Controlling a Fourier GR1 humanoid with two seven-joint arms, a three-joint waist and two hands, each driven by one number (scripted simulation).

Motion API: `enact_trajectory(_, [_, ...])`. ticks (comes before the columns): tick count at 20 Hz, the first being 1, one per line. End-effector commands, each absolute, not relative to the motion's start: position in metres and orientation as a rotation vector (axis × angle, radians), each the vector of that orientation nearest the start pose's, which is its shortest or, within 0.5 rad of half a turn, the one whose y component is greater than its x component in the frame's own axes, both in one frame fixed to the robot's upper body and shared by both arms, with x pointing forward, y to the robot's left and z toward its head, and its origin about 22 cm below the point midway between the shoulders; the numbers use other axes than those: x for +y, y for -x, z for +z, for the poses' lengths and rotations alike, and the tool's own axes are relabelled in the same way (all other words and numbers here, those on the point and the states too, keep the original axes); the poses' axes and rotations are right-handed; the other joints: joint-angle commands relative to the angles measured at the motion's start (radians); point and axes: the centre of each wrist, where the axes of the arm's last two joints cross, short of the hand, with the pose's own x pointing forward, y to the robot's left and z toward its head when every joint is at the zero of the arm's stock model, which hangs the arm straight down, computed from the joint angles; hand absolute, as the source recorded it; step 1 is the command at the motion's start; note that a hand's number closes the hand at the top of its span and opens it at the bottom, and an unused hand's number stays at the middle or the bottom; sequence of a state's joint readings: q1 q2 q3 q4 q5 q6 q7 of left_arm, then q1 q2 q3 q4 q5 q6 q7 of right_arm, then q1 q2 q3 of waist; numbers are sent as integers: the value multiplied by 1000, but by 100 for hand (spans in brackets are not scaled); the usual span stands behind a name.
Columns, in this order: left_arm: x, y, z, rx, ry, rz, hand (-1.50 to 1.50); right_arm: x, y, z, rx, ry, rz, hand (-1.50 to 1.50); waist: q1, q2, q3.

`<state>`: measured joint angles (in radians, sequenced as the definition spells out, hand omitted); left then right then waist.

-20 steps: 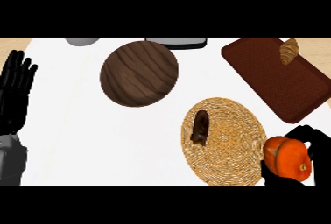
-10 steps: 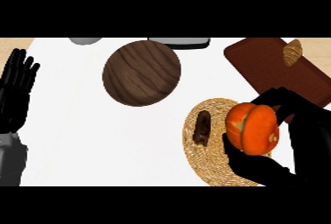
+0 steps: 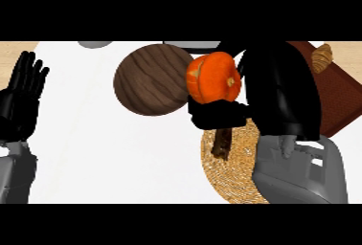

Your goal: Pick the squash from the placemat and place it in the bowl

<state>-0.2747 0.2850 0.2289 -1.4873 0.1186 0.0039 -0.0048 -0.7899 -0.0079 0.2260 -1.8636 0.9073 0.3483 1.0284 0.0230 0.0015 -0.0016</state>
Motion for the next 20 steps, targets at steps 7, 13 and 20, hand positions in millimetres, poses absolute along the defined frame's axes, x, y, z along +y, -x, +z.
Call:
enact_trajectory(7, [307,-311,81,-1798,-191,4,0,-27,-352,235,-1342,863,684,150,15,8,0])
enact_trajectory(13, [325,-307,92,-1803,-203,1,0,-5,-375,189,-1322,833,703,150,17,6,1])
enact_trajectory(20, [306,-307,81,-1808,-166,-24,0,-13,-408,135,-1147,956,756,150,44,17,0])
